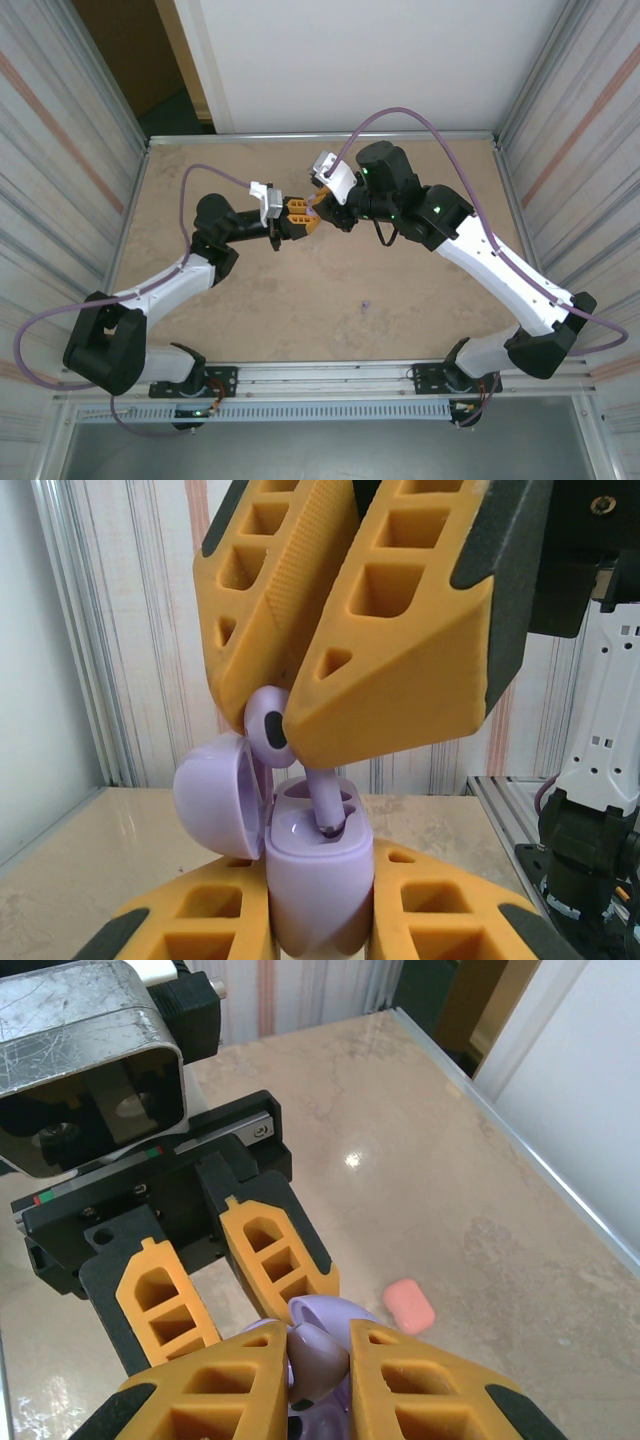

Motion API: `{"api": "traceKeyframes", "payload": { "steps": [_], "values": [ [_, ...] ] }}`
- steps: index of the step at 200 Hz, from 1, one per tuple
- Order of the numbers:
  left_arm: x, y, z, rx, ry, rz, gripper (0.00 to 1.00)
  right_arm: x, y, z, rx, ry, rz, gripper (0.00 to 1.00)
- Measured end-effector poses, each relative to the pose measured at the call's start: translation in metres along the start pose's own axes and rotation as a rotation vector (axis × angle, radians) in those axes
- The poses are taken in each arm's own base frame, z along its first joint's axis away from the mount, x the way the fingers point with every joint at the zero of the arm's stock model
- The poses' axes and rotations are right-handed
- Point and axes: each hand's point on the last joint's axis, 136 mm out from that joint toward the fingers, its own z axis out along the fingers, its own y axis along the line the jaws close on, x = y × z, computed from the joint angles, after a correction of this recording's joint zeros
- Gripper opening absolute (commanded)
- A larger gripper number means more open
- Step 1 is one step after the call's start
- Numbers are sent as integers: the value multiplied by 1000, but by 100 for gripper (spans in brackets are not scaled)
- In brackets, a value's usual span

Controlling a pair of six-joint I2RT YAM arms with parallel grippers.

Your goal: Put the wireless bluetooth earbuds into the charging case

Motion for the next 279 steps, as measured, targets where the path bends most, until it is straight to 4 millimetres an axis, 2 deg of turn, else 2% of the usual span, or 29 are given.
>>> {"api": "traceKeyframes", "payload": {
  "steps": [167, 213, 246, 279],
  "values": [
    [3, -1, 1, 3, 8, -13, 0, 2, 2, 2, -7, 4, -16, 26],
    [2, -1, 1, 2, 7, -12, 0, 1, 3, 1, -12, 0, -13, 33],
    [1, 0, 1, -7, 3, -9, 0, -4, 5, -9, -26, -29, 22, 41],
    [-1, 7, 1, -46, -6, -2, 0, -13, -7, -28, -21, -91, 138, 41]
  ]
}}
